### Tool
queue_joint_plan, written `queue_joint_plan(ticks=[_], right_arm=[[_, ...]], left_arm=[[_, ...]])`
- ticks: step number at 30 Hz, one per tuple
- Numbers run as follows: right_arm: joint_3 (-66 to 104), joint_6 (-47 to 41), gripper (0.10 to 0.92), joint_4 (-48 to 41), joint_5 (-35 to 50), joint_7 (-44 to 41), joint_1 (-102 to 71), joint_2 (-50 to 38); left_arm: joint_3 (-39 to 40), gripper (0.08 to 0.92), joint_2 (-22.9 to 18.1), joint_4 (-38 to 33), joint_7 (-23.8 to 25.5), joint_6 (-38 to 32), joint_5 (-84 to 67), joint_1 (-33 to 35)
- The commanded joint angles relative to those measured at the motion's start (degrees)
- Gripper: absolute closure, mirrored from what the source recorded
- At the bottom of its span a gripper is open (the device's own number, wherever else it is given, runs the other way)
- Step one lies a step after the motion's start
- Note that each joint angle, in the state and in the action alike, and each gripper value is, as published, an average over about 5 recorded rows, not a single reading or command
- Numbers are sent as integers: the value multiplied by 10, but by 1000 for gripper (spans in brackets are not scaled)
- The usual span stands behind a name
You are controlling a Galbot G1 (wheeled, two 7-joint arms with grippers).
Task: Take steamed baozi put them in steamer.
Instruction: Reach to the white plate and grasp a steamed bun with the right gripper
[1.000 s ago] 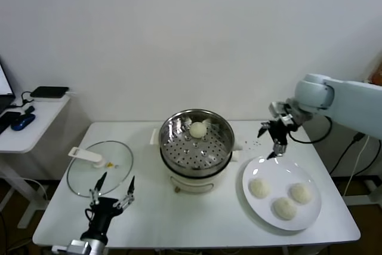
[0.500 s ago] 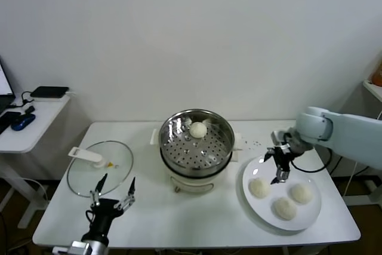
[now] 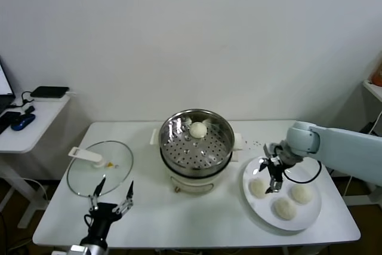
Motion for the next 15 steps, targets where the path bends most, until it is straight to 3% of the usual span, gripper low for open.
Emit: queue_joint_plan(ticks=[1, 15], right_arm=[[10, -3, 203, -17, -8, 9, -33, 12], [29, 2, 203, -35, -33, 6, -62, 19]], left_arm=[[0, 177, -3, -2, 0, -2, -2, 5], [-1, 177, -2, -3, 0, -3, -1, 10]])
